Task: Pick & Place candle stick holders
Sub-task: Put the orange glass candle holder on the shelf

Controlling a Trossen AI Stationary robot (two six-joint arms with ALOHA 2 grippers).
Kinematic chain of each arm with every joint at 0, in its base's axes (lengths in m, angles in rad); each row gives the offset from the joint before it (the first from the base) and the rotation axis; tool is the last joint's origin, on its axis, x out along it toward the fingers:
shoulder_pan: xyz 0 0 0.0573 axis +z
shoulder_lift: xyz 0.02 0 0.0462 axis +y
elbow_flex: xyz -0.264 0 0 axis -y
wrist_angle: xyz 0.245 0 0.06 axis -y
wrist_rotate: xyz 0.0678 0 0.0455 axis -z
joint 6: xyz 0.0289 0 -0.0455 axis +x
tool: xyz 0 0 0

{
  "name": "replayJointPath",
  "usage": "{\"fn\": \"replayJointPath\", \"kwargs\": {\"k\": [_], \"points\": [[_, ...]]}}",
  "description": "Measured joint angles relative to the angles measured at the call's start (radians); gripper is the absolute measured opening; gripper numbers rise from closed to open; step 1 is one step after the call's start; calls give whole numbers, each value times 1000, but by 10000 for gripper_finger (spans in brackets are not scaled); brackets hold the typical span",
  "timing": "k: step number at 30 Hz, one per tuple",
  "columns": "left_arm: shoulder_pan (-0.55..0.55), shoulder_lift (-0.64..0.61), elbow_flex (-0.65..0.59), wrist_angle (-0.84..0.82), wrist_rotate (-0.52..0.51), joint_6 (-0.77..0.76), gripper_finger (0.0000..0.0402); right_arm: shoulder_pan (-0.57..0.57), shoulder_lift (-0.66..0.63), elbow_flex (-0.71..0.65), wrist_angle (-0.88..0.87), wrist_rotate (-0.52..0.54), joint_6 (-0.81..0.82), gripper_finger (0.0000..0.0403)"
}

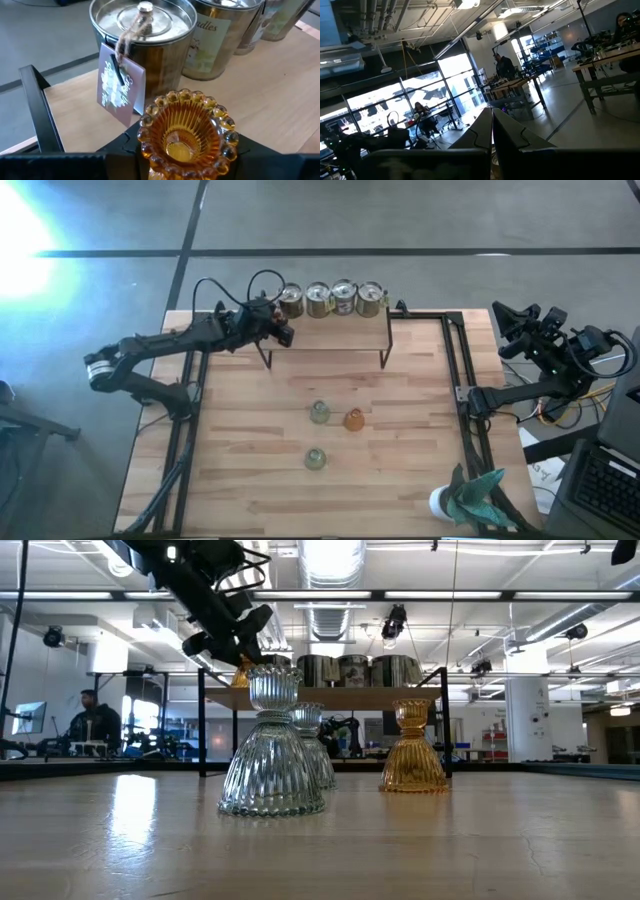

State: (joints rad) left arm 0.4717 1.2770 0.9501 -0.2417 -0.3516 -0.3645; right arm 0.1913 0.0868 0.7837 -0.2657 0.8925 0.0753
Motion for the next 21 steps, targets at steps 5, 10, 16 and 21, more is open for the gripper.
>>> {"fn": "replayJointPath", "kwargs": {"k": [5, 10, 16, 21], "points": [[0, -4, -1, -13, -7, 0, 163, 0, 0, 0, 0, 0, 2, 8], [0, -5, -2, -35, -33, -2, 182, 0, 0, 0, 0, -1, 4, 8], [0, -5, -3, -42, -33, -2, 219, 0, 0, 0, 1, -1, 4, 8], [0, -5, -3, -39, -36, 0, 260, 0, 0, 0, 1, -1, 3, 8]]}}
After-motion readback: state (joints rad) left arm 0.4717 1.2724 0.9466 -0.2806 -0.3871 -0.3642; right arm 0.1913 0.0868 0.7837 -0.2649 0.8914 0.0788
